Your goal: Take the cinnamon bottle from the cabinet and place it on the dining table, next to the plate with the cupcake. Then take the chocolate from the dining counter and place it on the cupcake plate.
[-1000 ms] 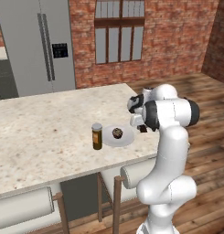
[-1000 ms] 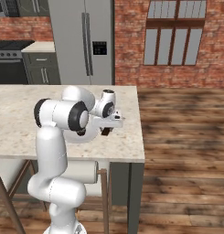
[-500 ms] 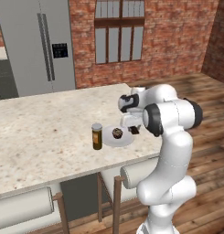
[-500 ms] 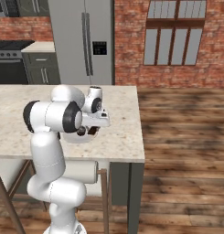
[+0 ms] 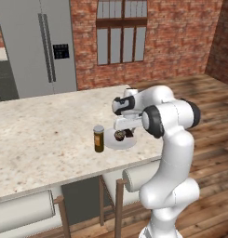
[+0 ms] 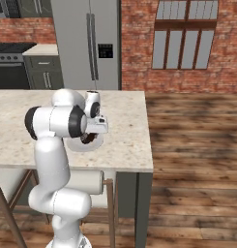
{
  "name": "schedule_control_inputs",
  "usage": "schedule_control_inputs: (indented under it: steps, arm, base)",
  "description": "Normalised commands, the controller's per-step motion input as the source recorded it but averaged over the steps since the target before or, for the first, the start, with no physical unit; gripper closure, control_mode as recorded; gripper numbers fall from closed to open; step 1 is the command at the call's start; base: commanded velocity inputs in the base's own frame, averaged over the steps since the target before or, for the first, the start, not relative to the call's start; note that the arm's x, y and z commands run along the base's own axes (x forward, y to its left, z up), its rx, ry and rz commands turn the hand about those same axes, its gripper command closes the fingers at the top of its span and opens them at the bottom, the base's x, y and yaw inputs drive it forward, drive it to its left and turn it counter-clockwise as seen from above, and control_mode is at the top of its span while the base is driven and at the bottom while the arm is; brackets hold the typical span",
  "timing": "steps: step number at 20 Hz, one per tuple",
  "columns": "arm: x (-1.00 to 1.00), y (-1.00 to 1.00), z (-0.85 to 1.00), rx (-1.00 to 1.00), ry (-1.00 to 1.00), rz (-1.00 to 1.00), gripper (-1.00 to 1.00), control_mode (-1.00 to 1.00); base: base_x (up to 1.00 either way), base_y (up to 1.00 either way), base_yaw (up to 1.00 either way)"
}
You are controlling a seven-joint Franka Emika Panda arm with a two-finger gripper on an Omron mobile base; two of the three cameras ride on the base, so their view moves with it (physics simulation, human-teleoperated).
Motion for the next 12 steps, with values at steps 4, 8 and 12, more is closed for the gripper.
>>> schedule_control_inputs:
  steps: [4,8,12]
  arm:
    - [0.09,0.00,-0.13,0.00,0.00,0.00,1.00,-1.00]
    - [0.00,0.00,-0.06,0.00,0.00,0.00,1.00,-1.00]
    - [0.00,0.00,0.00,0.00,0.00,0.00,-1.00,-1.00]
  base:
    - [0.00,0.00,0.00]
    - [0.00,0.00,0.00]
    - [0.00,0.00,0.00]
